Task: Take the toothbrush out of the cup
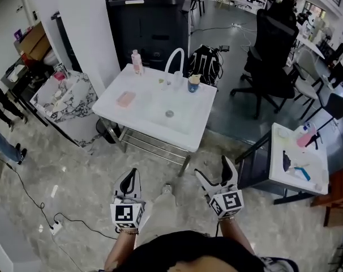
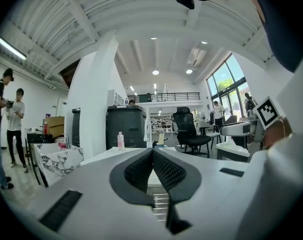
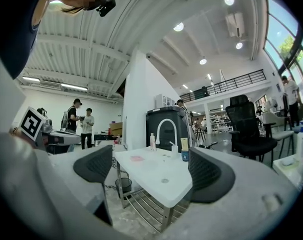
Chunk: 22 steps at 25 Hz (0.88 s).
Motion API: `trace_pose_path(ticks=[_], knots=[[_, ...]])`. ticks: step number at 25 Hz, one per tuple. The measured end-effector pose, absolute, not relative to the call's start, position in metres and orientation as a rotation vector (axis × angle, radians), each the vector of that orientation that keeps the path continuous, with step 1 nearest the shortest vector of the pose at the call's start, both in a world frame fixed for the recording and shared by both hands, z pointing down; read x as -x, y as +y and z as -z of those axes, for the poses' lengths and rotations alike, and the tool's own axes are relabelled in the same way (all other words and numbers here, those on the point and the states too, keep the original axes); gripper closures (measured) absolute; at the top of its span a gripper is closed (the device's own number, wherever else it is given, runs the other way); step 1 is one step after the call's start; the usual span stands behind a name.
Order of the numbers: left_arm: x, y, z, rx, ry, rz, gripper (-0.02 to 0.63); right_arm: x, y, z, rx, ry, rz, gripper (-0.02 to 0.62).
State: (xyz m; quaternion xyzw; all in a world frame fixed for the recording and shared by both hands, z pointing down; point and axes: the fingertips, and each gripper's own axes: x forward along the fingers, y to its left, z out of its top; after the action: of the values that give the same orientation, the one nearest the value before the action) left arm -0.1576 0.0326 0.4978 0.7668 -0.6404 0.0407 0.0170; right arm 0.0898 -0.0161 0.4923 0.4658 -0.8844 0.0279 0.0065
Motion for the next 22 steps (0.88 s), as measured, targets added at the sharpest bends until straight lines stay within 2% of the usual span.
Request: trace_pose_path(ticks=[12,22], knots=[[0.180,-0.118,-0.480,-2.446,-1.941,-0.130,0.604,-0.076,-0.158,-0.499,-1.521,-2.681,-0.151,0.126],[0.184,-0.198,-0.470,-2.516,-1.906,-0.130,0.604,-0.069,-0.239,-0.499,-1.570,-2.649,-0.152,0.126]])
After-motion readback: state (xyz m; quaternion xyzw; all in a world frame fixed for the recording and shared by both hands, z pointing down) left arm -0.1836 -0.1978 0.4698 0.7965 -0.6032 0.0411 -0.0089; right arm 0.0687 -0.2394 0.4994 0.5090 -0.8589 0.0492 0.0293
